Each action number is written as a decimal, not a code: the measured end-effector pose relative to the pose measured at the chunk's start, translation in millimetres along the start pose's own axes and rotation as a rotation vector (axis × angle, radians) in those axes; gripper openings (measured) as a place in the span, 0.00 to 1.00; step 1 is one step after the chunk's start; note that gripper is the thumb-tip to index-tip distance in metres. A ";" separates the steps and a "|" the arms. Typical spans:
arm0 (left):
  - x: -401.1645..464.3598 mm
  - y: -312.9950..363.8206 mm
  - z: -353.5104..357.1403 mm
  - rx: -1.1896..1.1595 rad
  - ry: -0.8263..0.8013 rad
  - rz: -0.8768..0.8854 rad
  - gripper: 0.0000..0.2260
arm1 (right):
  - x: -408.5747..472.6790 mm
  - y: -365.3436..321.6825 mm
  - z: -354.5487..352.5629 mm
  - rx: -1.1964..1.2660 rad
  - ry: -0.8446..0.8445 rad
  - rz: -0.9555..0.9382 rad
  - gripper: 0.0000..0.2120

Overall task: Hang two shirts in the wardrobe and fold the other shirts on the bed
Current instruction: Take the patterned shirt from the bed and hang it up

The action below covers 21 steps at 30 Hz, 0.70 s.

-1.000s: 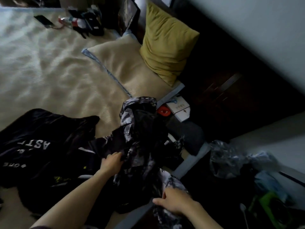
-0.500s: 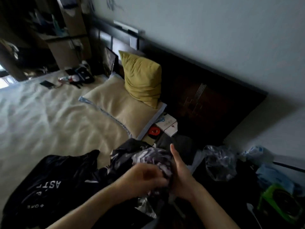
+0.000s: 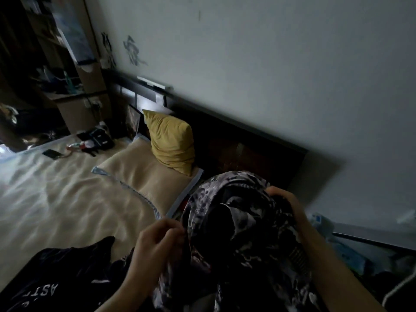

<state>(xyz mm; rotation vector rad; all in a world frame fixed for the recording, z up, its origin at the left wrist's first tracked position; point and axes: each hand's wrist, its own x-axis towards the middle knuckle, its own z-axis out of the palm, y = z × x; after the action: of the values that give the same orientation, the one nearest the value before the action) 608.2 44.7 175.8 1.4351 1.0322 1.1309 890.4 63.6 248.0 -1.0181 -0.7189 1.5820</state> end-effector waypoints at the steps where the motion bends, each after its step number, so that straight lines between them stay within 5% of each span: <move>1: 12.4 -12.6 1.5 0.088 -0.018 -0.020 0.10 | -4.9 -15.1 1.3 -0.050 -0.006 -0.003 0.16; 3: 34.6 -42.1 14.0 0.309 -0.227 -0.042 0.26 | -11.1 -34.0 -13.7 -0.057 -0.005 -0.016 0.09; 4: 46.2 -59.0 27.0 0.347 -0.309 -0.058 0.27 | -18.1 -39.8 -20.3 -0.187 0.066 -0.136 0.13; 9: 93.6 -45.3 100.0 0.308 -0.353 0.123 0.09 | -74.0 -88.8 -23.4 -0.410 0.382 -0.217 0.18; 11: 124.7 -25.1 119.3 0.284 -0.296 0.174 0.14 | -98.5 -104.8 -45.3 -0.369 0.476 -0.308 0.15; 13: 157.6 4.6 131.5 0.259 -0.224 0.239 0.15 | -128.9 -121.0 -62.6 -0.308 0.544 -0.312 0.25; 15: 186.3 46.7 145.1 0.231 -0.181 0.309 0.10 | -163.8 -133.6 -74.4 -0.352 0.661 -0.236 0.16; 17: 205.1 95.8 160.5 0.204 -0.215 0.408 0.06 | -191.0 -142.8 -88.4 -0.617 0.826 -0.203 0.12; 21: 207.3 198.0 204.3 0.221 -0.386 0.720 0.06 | -217.8 -144.5 -102.4 -1.028 1.109 -0.092 0.23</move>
<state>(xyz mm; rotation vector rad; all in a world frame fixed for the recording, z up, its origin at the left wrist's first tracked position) 857.6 179.1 384.8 2.1964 0.3665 1.1728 1060.6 -117.2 378.9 -2.2619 -0.7134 0.2678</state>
